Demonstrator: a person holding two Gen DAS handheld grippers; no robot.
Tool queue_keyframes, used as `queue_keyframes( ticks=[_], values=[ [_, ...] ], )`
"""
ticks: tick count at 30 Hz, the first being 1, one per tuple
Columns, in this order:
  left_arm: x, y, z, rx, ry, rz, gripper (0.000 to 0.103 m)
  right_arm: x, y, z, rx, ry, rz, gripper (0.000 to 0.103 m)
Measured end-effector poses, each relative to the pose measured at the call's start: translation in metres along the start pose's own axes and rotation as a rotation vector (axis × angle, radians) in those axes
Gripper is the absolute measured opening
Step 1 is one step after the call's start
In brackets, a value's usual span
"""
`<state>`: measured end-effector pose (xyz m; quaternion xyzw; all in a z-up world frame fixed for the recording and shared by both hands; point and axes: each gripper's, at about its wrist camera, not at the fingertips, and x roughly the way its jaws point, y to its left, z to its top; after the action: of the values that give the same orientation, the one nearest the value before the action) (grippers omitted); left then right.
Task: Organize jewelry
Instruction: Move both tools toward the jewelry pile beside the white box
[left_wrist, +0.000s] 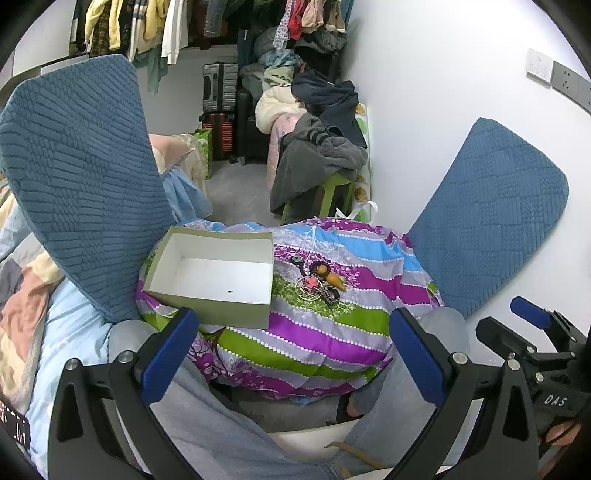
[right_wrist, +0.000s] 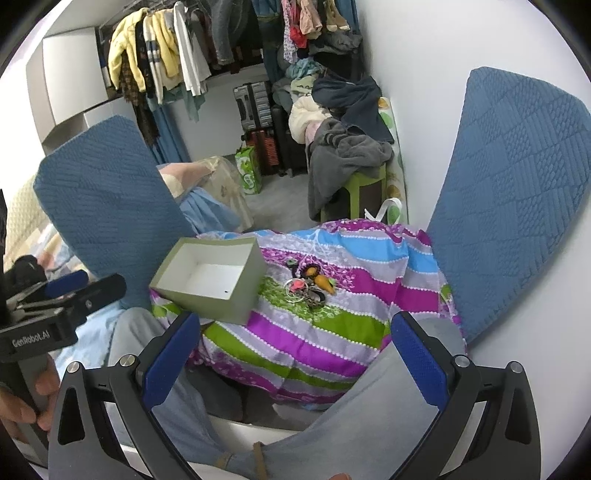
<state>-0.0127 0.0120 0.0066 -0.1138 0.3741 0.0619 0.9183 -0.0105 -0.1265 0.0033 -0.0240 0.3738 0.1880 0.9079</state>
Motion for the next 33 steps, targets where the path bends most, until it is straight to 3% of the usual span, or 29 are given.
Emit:
queue_keyframes(
  ticks=[10, 15, 19, 27, 33],
  values=[
    [0.010, 0.001, -0.005, -0.002, 0.010, 0.045, 0.103, 0.006, -0.002, -0.009, 0.033, -0.021, 0.004, 0.103],
    [0.022, -0.002, -0.003, -0.026, 0.041, 0.003, 0.103, 0.009, -0.006, -0.008, 0.046, -0.040, 0.020, 0.103],
    [0.027, -0.007, -0.001, -0.004, 0.034, 0.014, 0.103, 0.014, -0.008, -0.008, 0.049, -0.039, 0.035, 0.101],
    [0.044, -0.009, -0.007, 0.009, 0.042, 0.015, 0.103, 0.031, -0.012, -0.011, 0.062, -0.019, 0.053, 0.083],
    [0.063, -0.004, -0.016, 0.009, 0.051, 0.017, 0.103, 0.056, -0.013, -0.019, 0.054, -0.009, 0.084, 0.076]
  ],
)
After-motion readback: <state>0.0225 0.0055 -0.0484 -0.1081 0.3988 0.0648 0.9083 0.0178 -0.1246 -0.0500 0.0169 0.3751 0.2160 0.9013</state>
